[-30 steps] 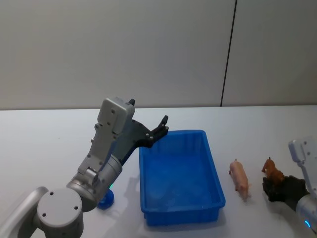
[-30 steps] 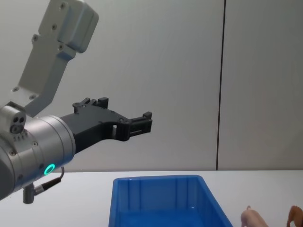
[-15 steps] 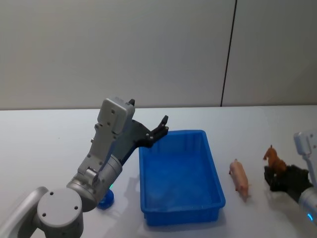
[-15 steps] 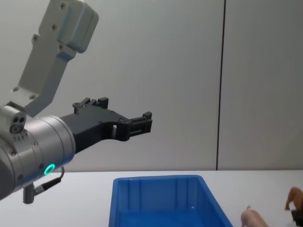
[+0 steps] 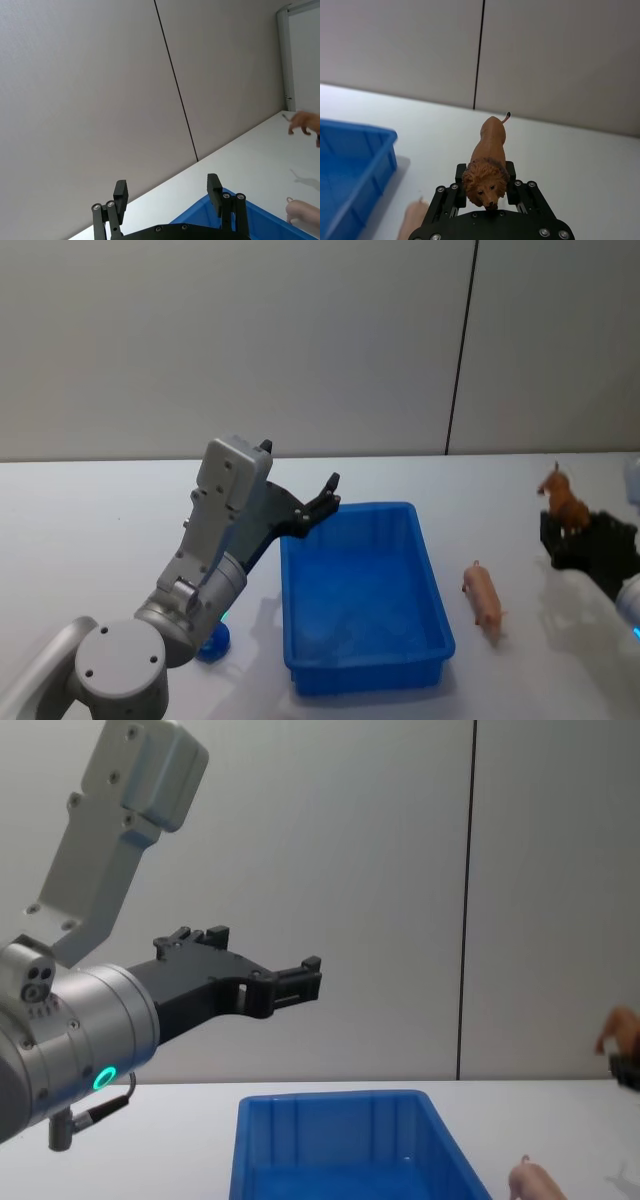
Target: Pick up the two dolls from the table and place them into the box.
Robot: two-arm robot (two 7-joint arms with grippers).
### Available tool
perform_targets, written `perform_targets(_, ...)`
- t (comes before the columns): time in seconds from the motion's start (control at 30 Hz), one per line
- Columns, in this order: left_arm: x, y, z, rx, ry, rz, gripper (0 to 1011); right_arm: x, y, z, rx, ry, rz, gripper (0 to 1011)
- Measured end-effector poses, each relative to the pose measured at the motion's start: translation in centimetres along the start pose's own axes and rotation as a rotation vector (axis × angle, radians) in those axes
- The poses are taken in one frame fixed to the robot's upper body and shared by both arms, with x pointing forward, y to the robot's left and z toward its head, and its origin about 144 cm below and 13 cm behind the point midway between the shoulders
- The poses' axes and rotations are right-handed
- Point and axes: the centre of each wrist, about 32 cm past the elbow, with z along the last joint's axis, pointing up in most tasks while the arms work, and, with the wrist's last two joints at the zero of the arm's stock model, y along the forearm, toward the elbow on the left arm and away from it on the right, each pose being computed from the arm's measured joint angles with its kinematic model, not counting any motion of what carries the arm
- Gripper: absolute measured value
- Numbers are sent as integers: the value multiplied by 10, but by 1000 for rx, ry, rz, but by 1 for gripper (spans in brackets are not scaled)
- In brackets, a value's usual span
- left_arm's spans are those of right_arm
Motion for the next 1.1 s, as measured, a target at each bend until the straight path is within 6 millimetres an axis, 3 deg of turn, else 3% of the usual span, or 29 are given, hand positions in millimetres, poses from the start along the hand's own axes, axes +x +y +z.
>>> perform_targets(0.23,0,0,0,0,0,0,1003,-1,-4,26,106,11,60,415)
perform_targets(0.5,0,0,0,0,0,0,1003,-8,-5,42,141,38,153,415)
perform_targets(1.1,0,0,0,0,0,0,1003,-33,0,57,34,121,407,415)
